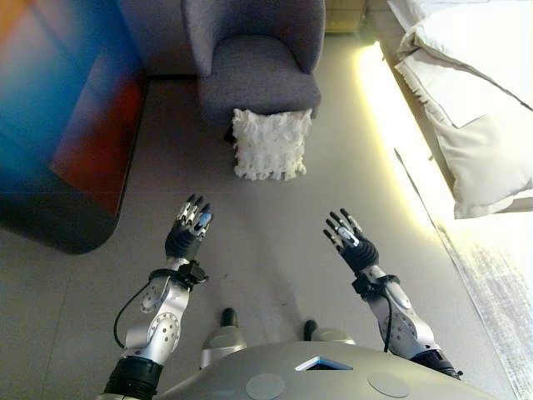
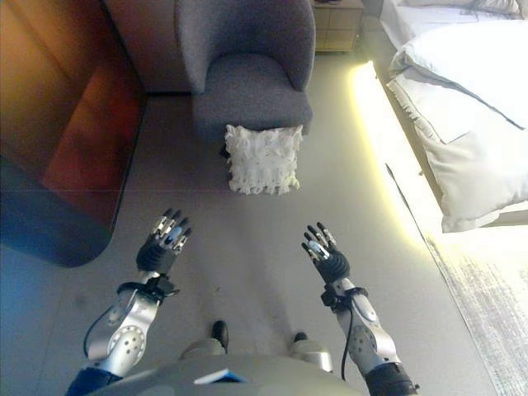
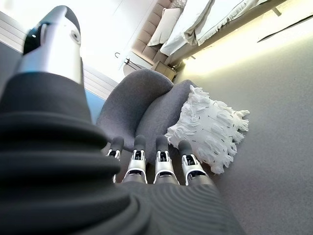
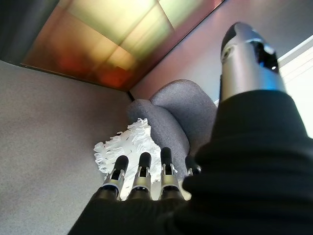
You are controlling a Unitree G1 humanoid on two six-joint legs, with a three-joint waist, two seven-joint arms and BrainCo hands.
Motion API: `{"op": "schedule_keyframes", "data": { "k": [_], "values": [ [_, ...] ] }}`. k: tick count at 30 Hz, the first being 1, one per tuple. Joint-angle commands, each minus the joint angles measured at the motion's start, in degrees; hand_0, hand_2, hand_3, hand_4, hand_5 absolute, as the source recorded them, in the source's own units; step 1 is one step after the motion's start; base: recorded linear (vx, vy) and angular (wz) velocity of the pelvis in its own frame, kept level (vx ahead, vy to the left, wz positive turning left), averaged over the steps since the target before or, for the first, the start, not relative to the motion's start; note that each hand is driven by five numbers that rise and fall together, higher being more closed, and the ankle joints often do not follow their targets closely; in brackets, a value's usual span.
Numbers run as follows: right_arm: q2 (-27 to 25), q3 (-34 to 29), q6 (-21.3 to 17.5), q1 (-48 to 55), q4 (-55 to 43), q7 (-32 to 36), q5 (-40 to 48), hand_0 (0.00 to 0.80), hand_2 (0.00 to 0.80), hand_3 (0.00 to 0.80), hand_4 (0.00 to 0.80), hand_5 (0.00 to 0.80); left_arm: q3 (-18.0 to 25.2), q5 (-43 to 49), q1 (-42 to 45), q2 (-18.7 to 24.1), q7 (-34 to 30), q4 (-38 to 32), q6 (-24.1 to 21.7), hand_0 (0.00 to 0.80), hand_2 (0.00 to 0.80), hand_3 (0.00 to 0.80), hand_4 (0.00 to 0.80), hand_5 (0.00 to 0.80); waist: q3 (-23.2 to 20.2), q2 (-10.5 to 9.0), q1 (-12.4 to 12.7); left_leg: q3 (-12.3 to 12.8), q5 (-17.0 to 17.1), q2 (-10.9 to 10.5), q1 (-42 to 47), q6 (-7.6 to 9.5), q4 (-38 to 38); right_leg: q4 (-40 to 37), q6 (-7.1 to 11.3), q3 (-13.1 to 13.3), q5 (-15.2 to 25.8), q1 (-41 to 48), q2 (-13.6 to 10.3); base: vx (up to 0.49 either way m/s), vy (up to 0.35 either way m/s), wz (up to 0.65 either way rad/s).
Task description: Pick up the cushion and take it to the sofa
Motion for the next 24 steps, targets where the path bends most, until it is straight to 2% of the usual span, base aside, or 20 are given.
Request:
{"op": "schedule_keyframes", "data": {
  "k": [1,4,15,24],
  "values": [
    [0.8,-0.6,-3.0,-1.8,-2.8,0.7,1.3,0.000,0.000,0.000,0.000,0.000,0.5,2.9,-2.1,0.7,0.2,-2.7,-1.5,0.000,0.000,0.000,0.000,0.000,0.3,0.22,1.0,1.0,-7.7,-3.2,1.7,4.01,2.9,2.0,0.63,-2.3,1.4,-4.2,2.3,0.000,0.000,0.00],
    [0.8,-0.6,-2.9,-2.0,-3.0,0.3,1.4,0.000,0.000,0.000,0.000,0.000,0.6,0.3,-2.4,0.5,-0.2,-2.2,-1.1,0.000,0.000,0.000,0.000,0.000,0.4,0.19,0.9,1.0,-7.7,-3.2,1.8,4.04,2.8,2.0,0.68,-2.2,1.5,-4.2,2.4,0.000,0.000,0.00],
    [1.0,-1.0,-3.6,-1.7,-2.8,-0.4,1.5,0.000,0.000,0.000,0.000,0.000,0.7,5.2,-2.1,0.9,1.3,-2.0,-2.0,0.000,0.000,0.000,0.000,0.000,0.4,0.31,0.8,1.2,-8.0,-3.4,1.9,4.21,3.2,2.2,0.71,-2.2,1.3,-4.1,2.2,0.000,0.000,0.00],
    [1.0,-1.4,-3.7,-1.8,-2.2,0.3,1.5,0.000,0.000,0.000,0.000,0.000,0.8,4.6,-2.4,1.1,1.4,-1.9,-2.1,0.000,0.000,0.000,0.000,0.000,0.7,0.46,0.7,1.4,-8.4,-3.8,1.7,4.54,3.7,2.8,0.86,-2.1,1.2,-4.4,1.9,0.005,0.007,0.00]
  ]
}}
